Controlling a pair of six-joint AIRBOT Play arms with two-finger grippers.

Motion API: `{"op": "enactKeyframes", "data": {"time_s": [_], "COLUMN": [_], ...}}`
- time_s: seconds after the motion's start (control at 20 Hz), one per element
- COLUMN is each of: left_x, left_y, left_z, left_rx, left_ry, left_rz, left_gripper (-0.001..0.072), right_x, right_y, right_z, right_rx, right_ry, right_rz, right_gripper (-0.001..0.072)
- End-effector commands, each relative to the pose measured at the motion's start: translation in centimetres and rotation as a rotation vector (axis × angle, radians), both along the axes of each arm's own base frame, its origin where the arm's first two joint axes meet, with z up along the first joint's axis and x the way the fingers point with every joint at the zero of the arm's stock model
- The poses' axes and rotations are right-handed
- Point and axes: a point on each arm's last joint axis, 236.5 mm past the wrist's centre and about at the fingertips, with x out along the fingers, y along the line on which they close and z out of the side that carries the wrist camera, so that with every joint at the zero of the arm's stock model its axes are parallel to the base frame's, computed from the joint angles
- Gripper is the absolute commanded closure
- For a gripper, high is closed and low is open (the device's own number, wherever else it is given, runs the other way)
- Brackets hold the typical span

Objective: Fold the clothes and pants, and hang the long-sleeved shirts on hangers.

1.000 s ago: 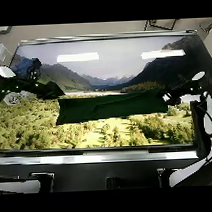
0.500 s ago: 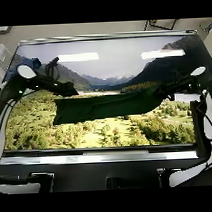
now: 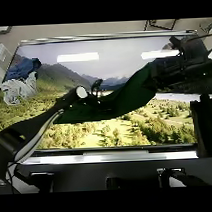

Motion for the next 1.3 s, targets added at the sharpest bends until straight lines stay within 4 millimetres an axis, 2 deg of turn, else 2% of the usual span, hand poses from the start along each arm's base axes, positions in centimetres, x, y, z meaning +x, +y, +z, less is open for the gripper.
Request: {"op": "enactKeyframes", "data": {"time_s": [0.0,0.15,0.25,0.3,0.4,0.5,0.55,0.6,0.7,0.8,0.9,1.0,1.1,1.15,1.2,1.25], "left_x": [-1.5,-2.2,-2.6,-2.5,-1.3,0.7,1.8,3.1,6.1,8.3,8.4,7.4,6.1,5.4,4.7,4.0], "left_y": [-6.5,-11.8,-13.9,-14.0,-12.3,-8.0,-4.9,-1.3,7.5,17.4,24.3,29.2,31.9,32.5,32.7,32.7], "left_z": [-1.6,0.1,1.5,2.0,2.7,2.8,3.3,3.8,6.0,10.1,15.2,20.5,25.1,26.9,28.4,29.5], "left_rx": [-0.144,-0.315,-0.377,-0.383,-0.373,-0.311,-0.269,-0.214,-0.07,0.067,0.095,0.101,0.104,0.106,0.108,0.113], "left_ry": [0.115,0.182,0.136,0.099,0.024,-0.01,-0.024,-0.038,-0.111,-0.205,-0.273,-0.36,-0.461,-0.506,-0.545,-0.582], "left_rz": [0.141,0.276,0.275,0.238,0.164,0.098,0.067,0.058,0.08,0.168,0.261,0.348,0.415,0.431,0.434,0.424], "left_gripper": [0.0679,0.0679,0.0679,0.0679,0.0682,0.0684,0.0684,0.0683,0.0684,0.0683,0.0682,0.0682,0.0681,0.0681,0.0681,0.0681], "right_x": [-3.7,-5.3,-5.2,-4.6,-2.8,-0.8,0.1,0.8,1.9,2.8,3.0,2.3,1.1,0.7,0.6,0.8], "right_y": [3.1,4.2,4.0,3.6,3.3,4.5,5.8,7.7,11.8,15.9,19.7,23.2,25.8,27.0,27.8,28.2], "right_z": [4.5,5.7,5.7,5.3,4.4,3.1,2.2,1.3,-0.9,-4.2,-8.7,-13.7,-18.3,-20.1,-21.2,-21.4], "right_rx": [0.034,0.055,0.05,0.031,0.018,0.04,0.06,0.093,0.156,0.202,0.223,0.232,0.229,0.234,0.252,0.281], "right_ry": [-0.053,-0.041,-0.04,-0.049,-0.06,-0.067,-0.063,-0.055,-0.016,0.052,0.143,0.254,0.352,0.39,0.419,0.439], "right_rz": [0.002,-0.007,-0.019,-0.038,-0.069,-0.041,-0.021,0.016,0.063,0.082,0.091,0.099,0.096,0.087,0.069,0.05], "right_gripper": [0.0678,0.0677,0.0677,0.0677,0.0677,0.0677,0.0677,0.0677,0.0677,0.0677,0.0677,0.0676,0.0664,0.0576,0.0367,0.0069]}}
